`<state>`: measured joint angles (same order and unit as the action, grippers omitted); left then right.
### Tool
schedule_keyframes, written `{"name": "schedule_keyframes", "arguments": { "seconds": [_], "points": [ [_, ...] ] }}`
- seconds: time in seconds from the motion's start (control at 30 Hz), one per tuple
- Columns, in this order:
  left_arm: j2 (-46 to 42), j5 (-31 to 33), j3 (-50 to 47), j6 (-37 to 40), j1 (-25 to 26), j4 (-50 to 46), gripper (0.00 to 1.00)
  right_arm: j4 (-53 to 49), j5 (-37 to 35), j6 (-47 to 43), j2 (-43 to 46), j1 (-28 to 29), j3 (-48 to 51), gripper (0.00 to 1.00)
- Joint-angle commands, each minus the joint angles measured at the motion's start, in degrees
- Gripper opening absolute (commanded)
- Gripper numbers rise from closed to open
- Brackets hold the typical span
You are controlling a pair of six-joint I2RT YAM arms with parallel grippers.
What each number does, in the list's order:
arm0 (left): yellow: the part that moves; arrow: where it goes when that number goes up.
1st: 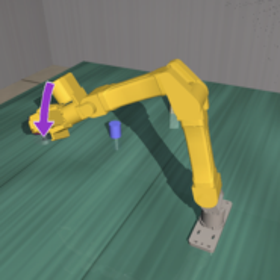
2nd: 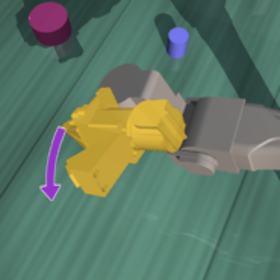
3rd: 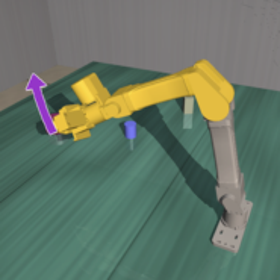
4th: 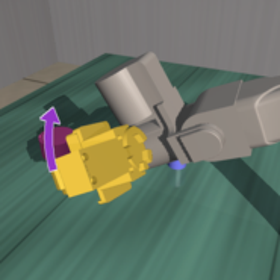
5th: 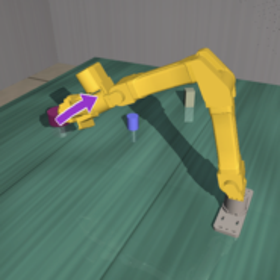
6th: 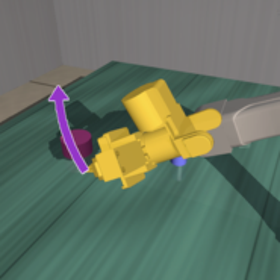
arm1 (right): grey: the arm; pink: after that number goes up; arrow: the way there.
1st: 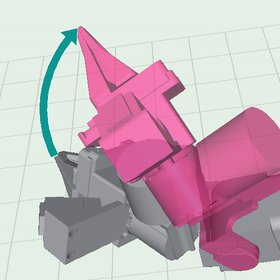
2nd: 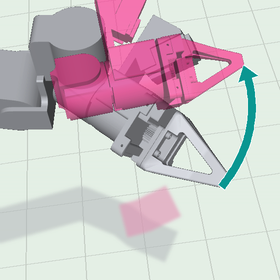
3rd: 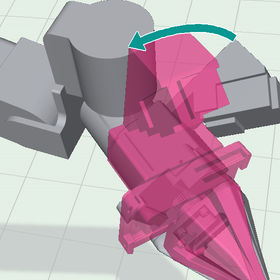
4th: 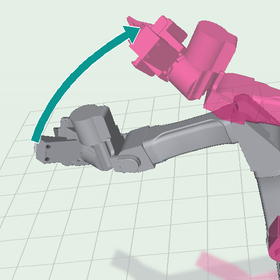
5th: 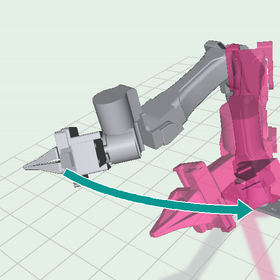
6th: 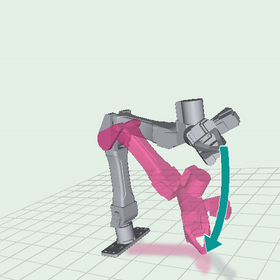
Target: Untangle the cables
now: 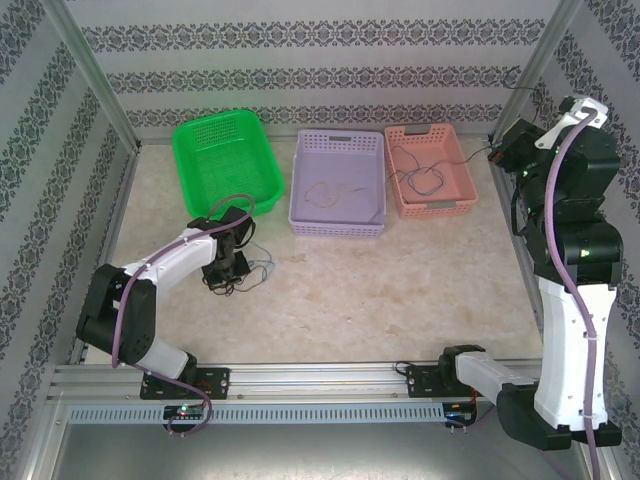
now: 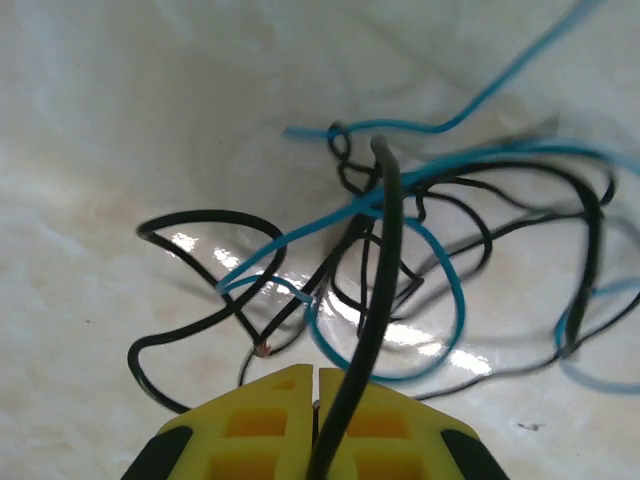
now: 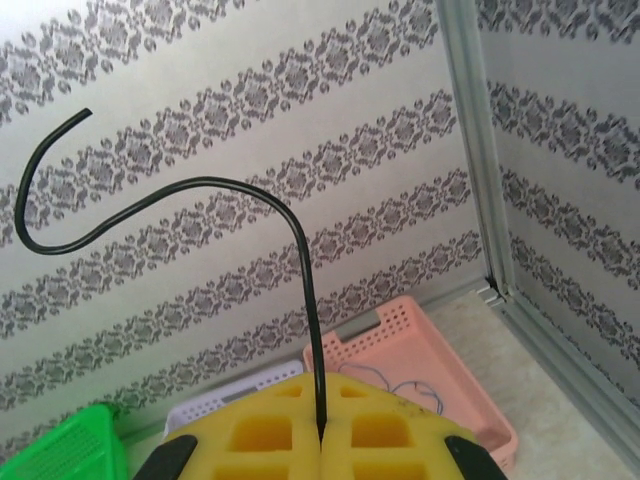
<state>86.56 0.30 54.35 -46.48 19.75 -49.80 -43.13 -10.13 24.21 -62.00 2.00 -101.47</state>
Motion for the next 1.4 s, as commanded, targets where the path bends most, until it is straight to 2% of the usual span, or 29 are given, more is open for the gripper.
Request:
{"name": "schedule_keyframes", "arguments": {
  "seconds": [0.0, 0.07, 0.17, 0.27, 0.3, 0.4, 0.47, 0.6, 0.67, 0.77, 0.93, 1.07, 1.17, 1.37],
  "points": [
    [0.0, 0.1, -0.4, 1.2, -0.5, -1.1, 0.00, 1.6, 4.6, 1.2, -0.9, -0.3, -0.6, 0.00],
    [-0.1, -1.3, 0.1, 0.9, -0.5, -0.2, 0.00, 2.9, 7.6, 2.0, -0.7, 0.8, 0.8, 0.00],
    [-0.3, -4.5, 1.0, 1.2, -0.5, 1.8, 0.00, 4.1, 5.3, -0.5, 0.7, 4.9, 1.5, 0.00],
    [-0.3, -6.8, 2.7, 0.9, 0.0, 2.3, 0.00, 4.0, 3.9, -3.2, 1.2, 6.3, -1.3, 0.00],
    [-0.5, -7.2, 3.2, 0.6, 0.2, 2.4, 0.05, 4.2, 3.9, -3.9, 1.1, 6.3, -2.2, 0.00],
    [-2.7, -8.2, 5.0, -2.3, 0.6, 2.0, 0.39, 4.6, 5.6, -4.7, 0.3, 6.3, -4.9, 0.00],
    [-5.0, -7.5, 7.0, -4.9, 1.4, 0.8, 0.54, 5.7, 8.2, -3.6, -0.1, 6.4, -5.8, 0.00],
    [-9.3, -7.6, 10.0, -11.6, 1.6, -0.6, 0.64, 8.6, 14.8, -0.2, -0.6, 6.7, -5.2, 0.00],
    [-11.2, -7.2, 11.4, -16.1, 1.6, -1.4, 0.68, 10.8, 20.9, 2.5, -1.2, 6.7, -4.0, 0.00],
    [-13.7, -6.5, 12.6, -22.4, 1.6, -2.0, 0.68, 13.9, 30.2, 6.6, -2.1, 8.4, -1.6, 0.00],
    [-17.2, -4.4, 12.4, -28.5, 1.7, -1.8, 0.68, 13.7, 31.2, 9.0, 0.0, 13.7, 7.7, 0.00],
    [-16.0, -7.7, 12.0, -27.7, 1.8, -0.3, 0.66, 11.8, 27.3, 8.9, 3.9, 14.1, 19.4, 0.00],
    [-14.2, -11.8, 10.6, -26.6, 3.3, 3.1, 0.60, 10.0, 23.2, 7.9, 5.9, 13.9, 25.8, 0.00],
    [-7.5, -14.4, 12.2, -24.8, 12.6, 3.1, 0.55, 5.4, 16.4, 5.5, 7.1, 13.5, 29.7, 0.00]
  ]
}}
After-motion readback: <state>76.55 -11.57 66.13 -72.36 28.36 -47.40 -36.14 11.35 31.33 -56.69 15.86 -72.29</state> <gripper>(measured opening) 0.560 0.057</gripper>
